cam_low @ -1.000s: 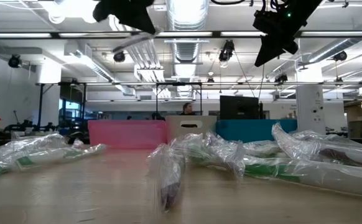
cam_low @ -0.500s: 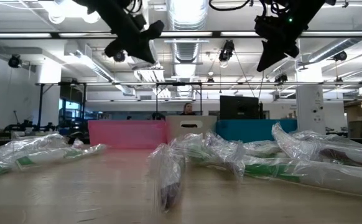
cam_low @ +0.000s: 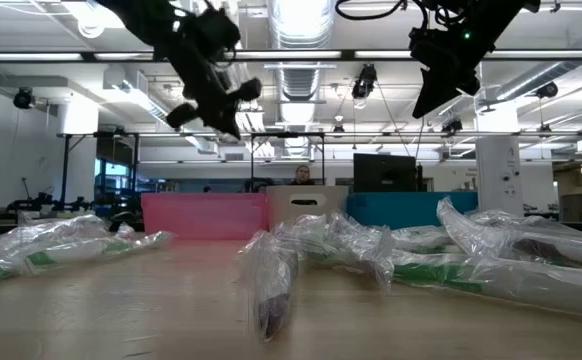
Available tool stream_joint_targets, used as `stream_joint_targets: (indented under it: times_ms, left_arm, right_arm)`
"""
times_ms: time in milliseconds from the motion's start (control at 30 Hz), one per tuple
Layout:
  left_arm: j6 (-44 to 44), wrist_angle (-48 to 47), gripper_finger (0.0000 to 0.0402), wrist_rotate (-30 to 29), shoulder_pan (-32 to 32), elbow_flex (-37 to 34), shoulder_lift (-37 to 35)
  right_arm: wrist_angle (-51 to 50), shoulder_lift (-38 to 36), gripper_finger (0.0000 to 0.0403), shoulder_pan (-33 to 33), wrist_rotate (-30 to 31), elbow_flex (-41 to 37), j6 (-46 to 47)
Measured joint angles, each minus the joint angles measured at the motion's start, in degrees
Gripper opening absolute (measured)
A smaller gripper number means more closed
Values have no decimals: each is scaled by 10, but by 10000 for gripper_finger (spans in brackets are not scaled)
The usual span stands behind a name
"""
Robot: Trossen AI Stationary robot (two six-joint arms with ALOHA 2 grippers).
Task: Pick & Place Toothbrushes
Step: Put the violet toothbrush into the pink bin
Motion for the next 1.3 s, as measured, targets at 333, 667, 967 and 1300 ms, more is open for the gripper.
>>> stream_joint_targets:
  times_ms: [333,667,967,1300]
  left_arm:
    - [-66,-51,1,37,22,-3,66]
    - [-108,-38,1,40,45,-51,85]
    - [-101,-5,1,7,64,-96,85]
    - [-85,7,3,-50,72,-127,85]
  right_arm:
    - [0,0,8,0,0,0,-1]
    - [0,0,8,0,0,0,0]
    - [0,0,8,0,0,0,-2]
    - [0,0,8,0,0,0,-2]
